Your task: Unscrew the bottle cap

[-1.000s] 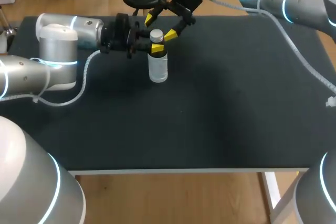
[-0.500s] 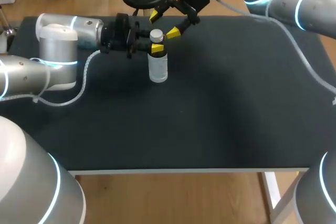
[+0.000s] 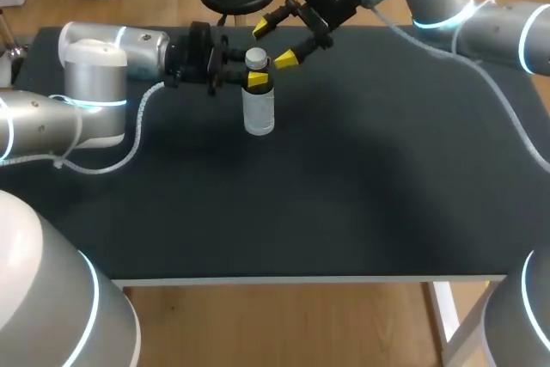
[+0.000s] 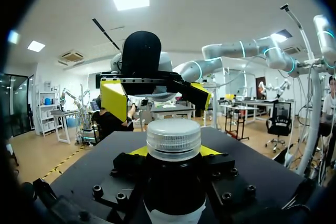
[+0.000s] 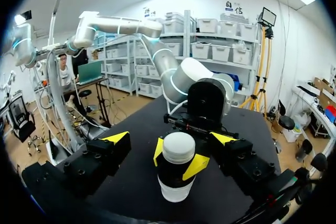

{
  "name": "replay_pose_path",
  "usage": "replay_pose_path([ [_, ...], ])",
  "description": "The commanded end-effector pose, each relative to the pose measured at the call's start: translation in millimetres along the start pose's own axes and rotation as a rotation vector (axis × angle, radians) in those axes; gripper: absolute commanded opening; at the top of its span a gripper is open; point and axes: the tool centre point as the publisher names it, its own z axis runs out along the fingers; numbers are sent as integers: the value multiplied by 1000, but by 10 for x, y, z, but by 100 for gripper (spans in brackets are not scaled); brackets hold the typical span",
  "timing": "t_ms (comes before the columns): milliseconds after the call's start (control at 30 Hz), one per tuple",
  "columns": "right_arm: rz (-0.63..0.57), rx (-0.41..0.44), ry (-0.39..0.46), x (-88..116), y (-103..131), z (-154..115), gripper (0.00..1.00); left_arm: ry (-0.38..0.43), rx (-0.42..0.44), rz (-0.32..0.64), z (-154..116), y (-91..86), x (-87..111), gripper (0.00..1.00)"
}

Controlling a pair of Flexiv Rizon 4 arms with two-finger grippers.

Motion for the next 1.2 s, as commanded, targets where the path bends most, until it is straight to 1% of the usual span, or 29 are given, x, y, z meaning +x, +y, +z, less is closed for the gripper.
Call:
replay_pose_path([
  [33,10,10,-306,51,24,14,100,3,1,0,-1,20,-7,0],
  [267,37,19,-305,1,24,33,100,3,1,0,-1,20,-7,0],
  [533,80,41,-306,-8,5,77,100,3,1,0,-1,20,-7,0],
  [667,102,50,-333,-2,-9,84,100,3,1,0,-1,20,-7,0],
  [867,126,41,-373,12,-25,88,100,3,1,0,-1,20,-7,0],
  [933,135,53,-388,20,-28,93,100,3,1,0,-1,20,-7,0],
  [1200,154,86,-408,9,-46,115,100,3,1,0,-1,20,-7,0],
])
